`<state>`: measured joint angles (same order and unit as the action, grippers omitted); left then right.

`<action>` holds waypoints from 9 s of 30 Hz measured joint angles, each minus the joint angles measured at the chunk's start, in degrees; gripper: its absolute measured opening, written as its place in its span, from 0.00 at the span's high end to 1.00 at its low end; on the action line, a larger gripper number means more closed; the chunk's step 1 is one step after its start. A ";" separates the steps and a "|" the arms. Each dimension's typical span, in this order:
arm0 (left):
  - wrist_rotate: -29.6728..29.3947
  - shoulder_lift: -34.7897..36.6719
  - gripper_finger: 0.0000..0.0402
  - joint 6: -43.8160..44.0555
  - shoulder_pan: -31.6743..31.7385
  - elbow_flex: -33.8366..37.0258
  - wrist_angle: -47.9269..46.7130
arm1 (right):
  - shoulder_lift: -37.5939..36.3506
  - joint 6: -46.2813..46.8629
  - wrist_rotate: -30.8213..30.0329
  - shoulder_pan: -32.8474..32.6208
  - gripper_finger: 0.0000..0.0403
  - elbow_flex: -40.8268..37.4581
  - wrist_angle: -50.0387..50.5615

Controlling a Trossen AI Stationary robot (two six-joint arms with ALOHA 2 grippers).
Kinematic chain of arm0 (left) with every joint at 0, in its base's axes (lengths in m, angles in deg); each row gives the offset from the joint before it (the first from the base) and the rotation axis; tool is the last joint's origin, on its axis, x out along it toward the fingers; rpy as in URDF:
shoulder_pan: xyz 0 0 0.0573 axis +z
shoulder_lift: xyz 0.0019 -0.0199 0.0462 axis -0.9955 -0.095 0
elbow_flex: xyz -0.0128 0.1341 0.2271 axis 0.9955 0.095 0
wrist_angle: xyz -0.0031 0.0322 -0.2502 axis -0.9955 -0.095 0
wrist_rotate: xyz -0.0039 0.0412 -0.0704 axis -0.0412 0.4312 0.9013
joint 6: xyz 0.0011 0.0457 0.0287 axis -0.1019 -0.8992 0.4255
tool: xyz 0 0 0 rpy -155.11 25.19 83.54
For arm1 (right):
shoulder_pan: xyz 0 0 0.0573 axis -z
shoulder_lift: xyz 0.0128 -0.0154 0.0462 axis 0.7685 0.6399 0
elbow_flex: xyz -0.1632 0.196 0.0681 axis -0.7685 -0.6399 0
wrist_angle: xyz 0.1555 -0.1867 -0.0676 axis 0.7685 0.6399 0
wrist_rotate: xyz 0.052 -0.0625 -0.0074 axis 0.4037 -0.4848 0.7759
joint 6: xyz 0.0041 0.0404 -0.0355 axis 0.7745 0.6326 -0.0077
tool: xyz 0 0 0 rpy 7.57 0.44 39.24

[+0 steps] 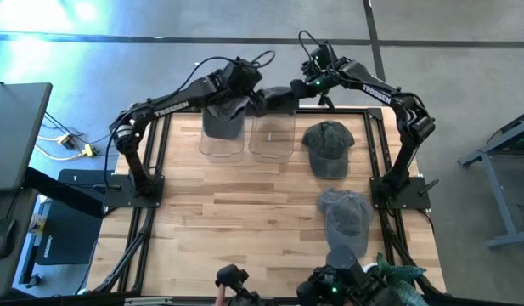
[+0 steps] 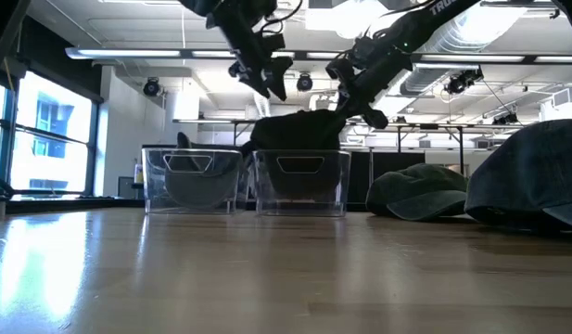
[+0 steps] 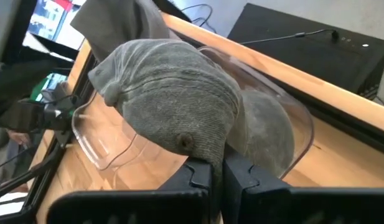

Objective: Pick & Place hat
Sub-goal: Adjust the black cap, then put the gray cap into the left transparent bin

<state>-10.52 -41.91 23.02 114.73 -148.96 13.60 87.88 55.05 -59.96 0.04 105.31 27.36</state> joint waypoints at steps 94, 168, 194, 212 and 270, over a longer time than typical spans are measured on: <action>21.98 -15.59 0.27 -0.10 4.67 -28.26 -23.24 | -5.73 -37.64 -3.33 -6.15 0.67 0.07 14.95; 36.46 13.83 0.27 7.35 12.19 10.21 -1.46 | -4.68 -8.04 -9.37 1.09 0.95 -16.85 -24.42; 38.47 6.54 0.27 19.48 10.52 10.19 0.84 | 0.04 -19.86 -7.06 4.66 0.70 -16.76 -33.67; 37.54 5.38 0.27 24.21 10.31 10.19 8.71 | 1.49 -8.56 -14.29 4.30 0.52 -16.76 -39.06; 49.06 5.46 0.27 11.99 9.40 10.19 1.98 | -28.68 -3.39 -4.21 -34.49 0.33 -21.75 40.91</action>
<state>38.54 -36.44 35.01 124.13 -138.77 15.58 59.20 51.66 -64.17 -34.45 83.56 68.27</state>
